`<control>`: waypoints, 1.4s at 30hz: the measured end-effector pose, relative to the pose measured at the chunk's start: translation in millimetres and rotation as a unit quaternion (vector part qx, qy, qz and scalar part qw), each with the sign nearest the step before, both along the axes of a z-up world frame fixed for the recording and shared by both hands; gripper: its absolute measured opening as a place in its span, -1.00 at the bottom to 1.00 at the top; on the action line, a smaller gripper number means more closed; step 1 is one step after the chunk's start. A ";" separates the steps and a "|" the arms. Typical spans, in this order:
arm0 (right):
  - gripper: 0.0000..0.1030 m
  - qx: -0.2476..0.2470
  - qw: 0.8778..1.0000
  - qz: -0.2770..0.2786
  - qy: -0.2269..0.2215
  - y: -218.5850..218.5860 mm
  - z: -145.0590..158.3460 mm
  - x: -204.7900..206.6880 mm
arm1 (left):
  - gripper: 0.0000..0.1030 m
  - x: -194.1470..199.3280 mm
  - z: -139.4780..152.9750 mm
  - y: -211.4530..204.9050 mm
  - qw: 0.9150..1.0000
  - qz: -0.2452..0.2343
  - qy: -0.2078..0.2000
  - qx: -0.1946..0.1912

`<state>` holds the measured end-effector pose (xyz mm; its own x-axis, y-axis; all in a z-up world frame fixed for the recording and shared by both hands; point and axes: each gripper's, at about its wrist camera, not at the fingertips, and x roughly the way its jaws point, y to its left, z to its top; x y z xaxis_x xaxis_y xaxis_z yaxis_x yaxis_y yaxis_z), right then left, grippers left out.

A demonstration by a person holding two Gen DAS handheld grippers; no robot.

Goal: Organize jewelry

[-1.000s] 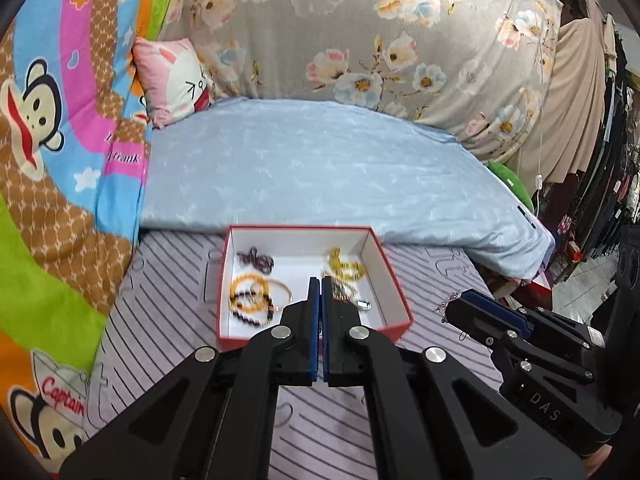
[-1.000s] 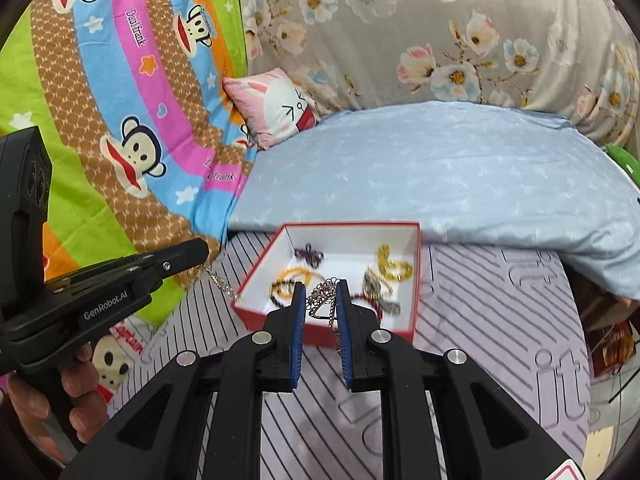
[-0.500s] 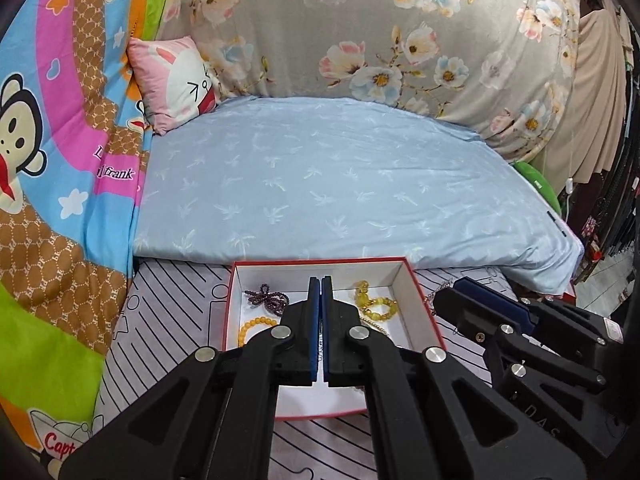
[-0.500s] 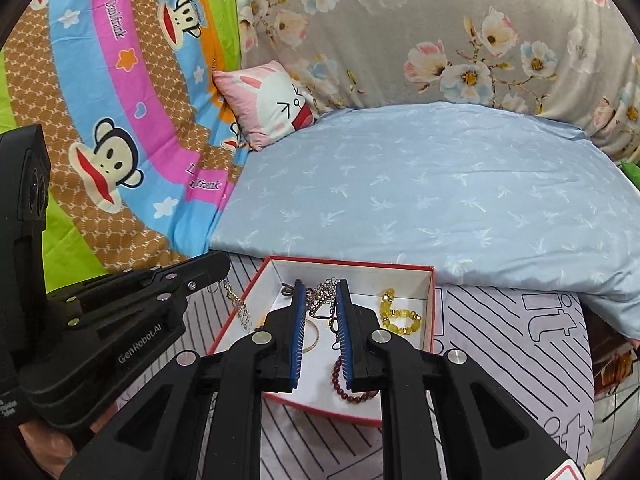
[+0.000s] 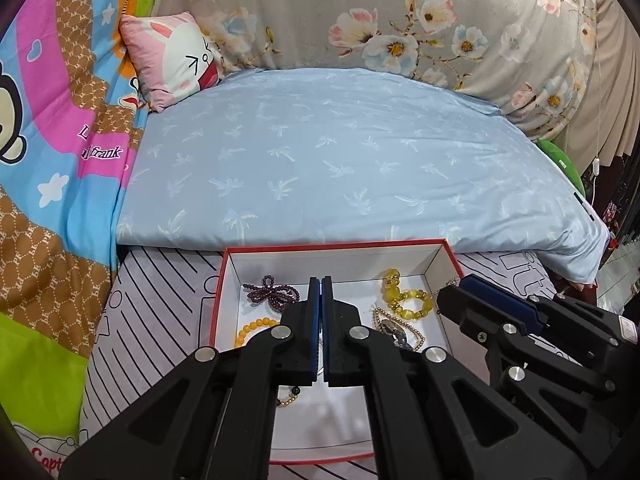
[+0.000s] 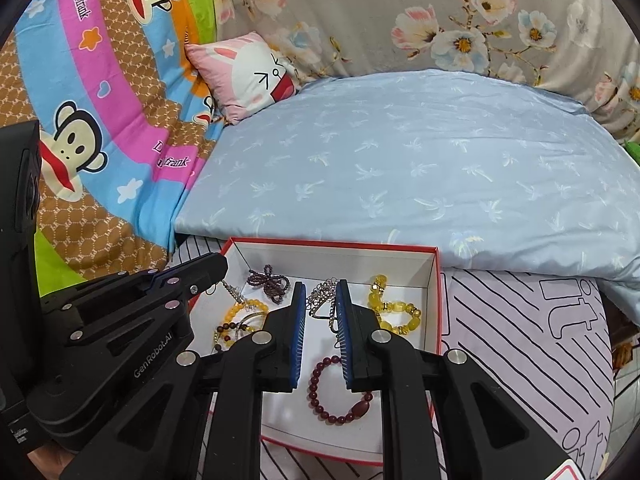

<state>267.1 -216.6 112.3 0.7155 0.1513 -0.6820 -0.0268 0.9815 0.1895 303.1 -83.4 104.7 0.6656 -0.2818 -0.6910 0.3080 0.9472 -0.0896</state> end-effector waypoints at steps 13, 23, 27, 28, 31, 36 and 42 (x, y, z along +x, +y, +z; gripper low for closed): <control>-0.72 -0.007 1.000 0.003 0.019 5.7 -19.4 13.6 | -1.00 11.4 -14.2 -0.7 1.000 0.007 0.010 -0.002; -0.70 -0.011 0.999 -0.002 0.032 7.3 -29.4 17.3 | -0.99 14.5 -22.7 -0.3 1.000 0.011 0.017 -0.001; -0.62 -0.013 0.999 -0.007 0.034 8.0 -29.9 16.5 | -0.94 14.4 -21.5 -0.5 1.000 0.014 0.014 0.004; -0.55 -0.014 0.999 -0.009 0.034 7.8 -30.0 15.9 | -0.89 14.4 -21.7 -0.5 1.000 0.015 0.014 0.006; -0.42 -0.022 0.999 -0.020 0.032 6.4 -29.0 11.9 | -0.46 13.2 -21.9 1.0 0.999 0.028 0.012 0.016; -0.37 -0.033 0.998 -0.033 0.034 5.9 -27.8 4.9 | -0.26 8.1 -19.9 2.2 0.999 0.038 0.004 0.032; -0.07 -0.048 0.997 -0.060 0.028 4.7 -21.5 -11.0 | -0.06 -6.2 -12.4 5.5 0.998 0.048 -0.003 0.040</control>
